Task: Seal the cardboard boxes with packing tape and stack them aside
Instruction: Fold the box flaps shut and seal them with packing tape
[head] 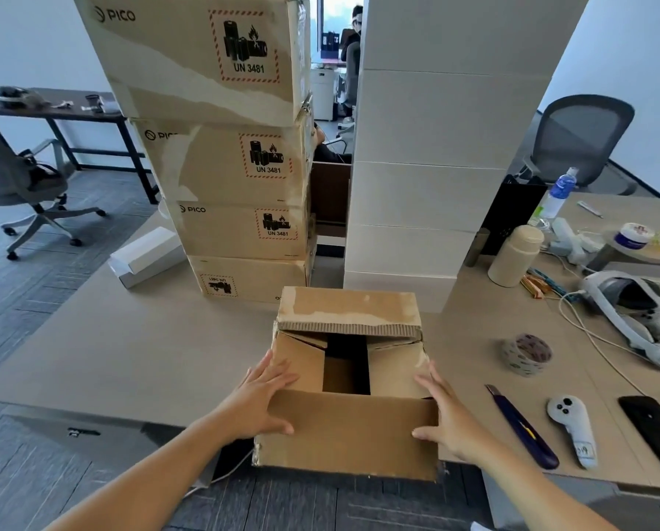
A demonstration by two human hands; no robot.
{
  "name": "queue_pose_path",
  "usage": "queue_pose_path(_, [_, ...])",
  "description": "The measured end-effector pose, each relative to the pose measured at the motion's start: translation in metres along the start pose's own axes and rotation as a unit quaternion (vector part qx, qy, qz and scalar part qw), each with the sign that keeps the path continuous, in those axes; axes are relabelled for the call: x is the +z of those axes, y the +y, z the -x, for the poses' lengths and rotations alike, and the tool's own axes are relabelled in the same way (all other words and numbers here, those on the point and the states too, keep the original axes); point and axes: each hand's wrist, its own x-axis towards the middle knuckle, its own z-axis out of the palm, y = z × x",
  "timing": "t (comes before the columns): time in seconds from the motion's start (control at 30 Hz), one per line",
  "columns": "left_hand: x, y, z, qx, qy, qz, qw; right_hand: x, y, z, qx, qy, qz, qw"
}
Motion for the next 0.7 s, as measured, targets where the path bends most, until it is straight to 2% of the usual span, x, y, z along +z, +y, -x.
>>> queue_pose_path(0.1, [0.022, 0.000, -0.003, 0.009, 0.111, 0.004, 0.994, 0.018, -0.001, -0.003, -0.008, 0.117, 0.064, 0.991])
queue_pose_path(0.2, [0.039, -0.003, -0.004, 0.013, 0.203, 0.054, 0.978, 0.024, 0.002, -0.005, -0.017, 0.168, 0.076, 0.983])
queue_pose_path(0.33, [0.039, -0.003, -0.001, 0.018, 0.258, 0.050, 0.965, 0.024, 0.006, -0.001, -0.025, 0.167, 0.115, 0.979])
queue_pose_path(0.5, [0.026, -0.014, 0.002, -0.001, 0.308, -0.011, 0.951, 0.016, 0.012, 0.024, -0.072, 0.071, 0.108, 0.989])
queue_pose_path(0.63, [0.012, -0.009, -0.015, 0.010, 0.355, -0.019, 0.935, -0.002, 0.009, 0.030, -0.088, 0.112, 0.156, 0.977])
queue_pose_path(0.7, [0.002, 0.003, -0.034, 0.005, 0.352, -0.020, 0.936, -0.012, 0.000, 0.024, -0.089, 0.142, 0.187, 0.968])
